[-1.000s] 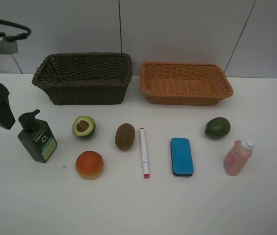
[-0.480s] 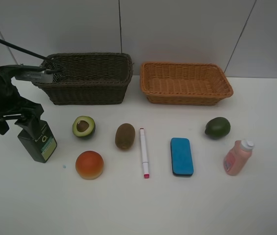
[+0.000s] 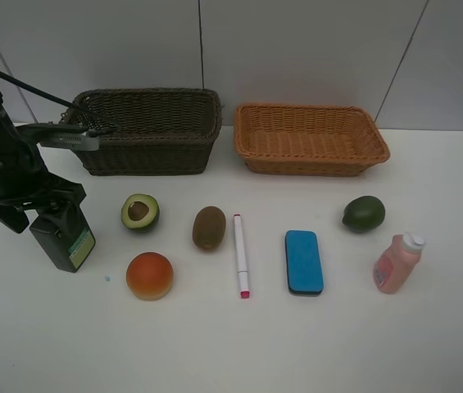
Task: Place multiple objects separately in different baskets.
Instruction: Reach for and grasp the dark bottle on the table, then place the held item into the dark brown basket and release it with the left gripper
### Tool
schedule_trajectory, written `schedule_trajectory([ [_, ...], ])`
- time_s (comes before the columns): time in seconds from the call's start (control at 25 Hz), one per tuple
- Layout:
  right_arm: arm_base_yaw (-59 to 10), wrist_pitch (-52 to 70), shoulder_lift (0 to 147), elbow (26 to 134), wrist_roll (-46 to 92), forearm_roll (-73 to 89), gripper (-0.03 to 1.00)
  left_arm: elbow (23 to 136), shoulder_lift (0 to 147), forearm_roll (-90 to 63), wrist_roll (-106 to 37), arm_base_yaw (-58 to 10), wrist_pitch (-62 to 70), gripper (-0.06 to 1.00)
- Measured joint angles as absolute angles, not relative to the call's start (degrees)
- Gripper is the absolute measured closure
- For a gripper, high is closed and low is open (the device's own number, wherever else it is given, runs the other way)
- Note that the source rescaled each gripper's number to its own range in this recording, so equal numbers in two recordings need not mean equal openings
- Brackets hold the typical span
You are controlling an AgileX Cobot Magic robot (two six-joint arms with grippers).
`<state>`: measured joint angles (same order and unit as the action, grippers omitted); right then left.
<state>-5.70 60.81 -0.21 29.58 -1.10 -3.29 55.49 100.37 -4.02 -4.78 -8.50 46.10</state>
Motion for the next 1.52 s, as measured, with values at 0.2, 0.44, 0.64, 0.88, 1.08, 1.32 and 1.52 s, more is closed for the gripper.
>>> schedule_trajectory([
  [0.2,-5.7,60.8,-0.2,29.6,-1.1,-3.3,0.22,55.5,100.4,-4.3,-4.8,-8.5,46.0,0.54],
  [0.44,-5.7,60.8,-0.2,29.6,-1.1,-3.3,0.22,55.5,100.4,-4.4,-4.8,-8.6,46.0,0.94],
  [0.64,-5.7,60.8,-0.2,29.6,-1.1,-3.3,0.22,56.7,100.4,-4.4,-4.6,-8.6,47.7,0.94],
  [0.88,-5.7,60.8,-0.2,29.6,-1.1,-3.3,0.22,69.5,99.0,-4.3,-3.9,-8.6,55.1,0.94],
  [1.08,-5.7,60.8,-0.2,29.6,-1.1,-3.3,0.22,84.9,102.9,-4.3,-3.5,-8.6,56.6,0.94],
  [1.32,-5.7,60.8,-0.2,29.6,-1.1,-3.3,0.22,104.0,114.7,-4.3,-2.0,-8.6,55.5,0.94],
  [1.52,-5.7,60.8,-0.2,29.6,-1.1,-3.3,0.22,112.3,124.2,-4.3,-1.8,-8.6,55.5,0.94],
])
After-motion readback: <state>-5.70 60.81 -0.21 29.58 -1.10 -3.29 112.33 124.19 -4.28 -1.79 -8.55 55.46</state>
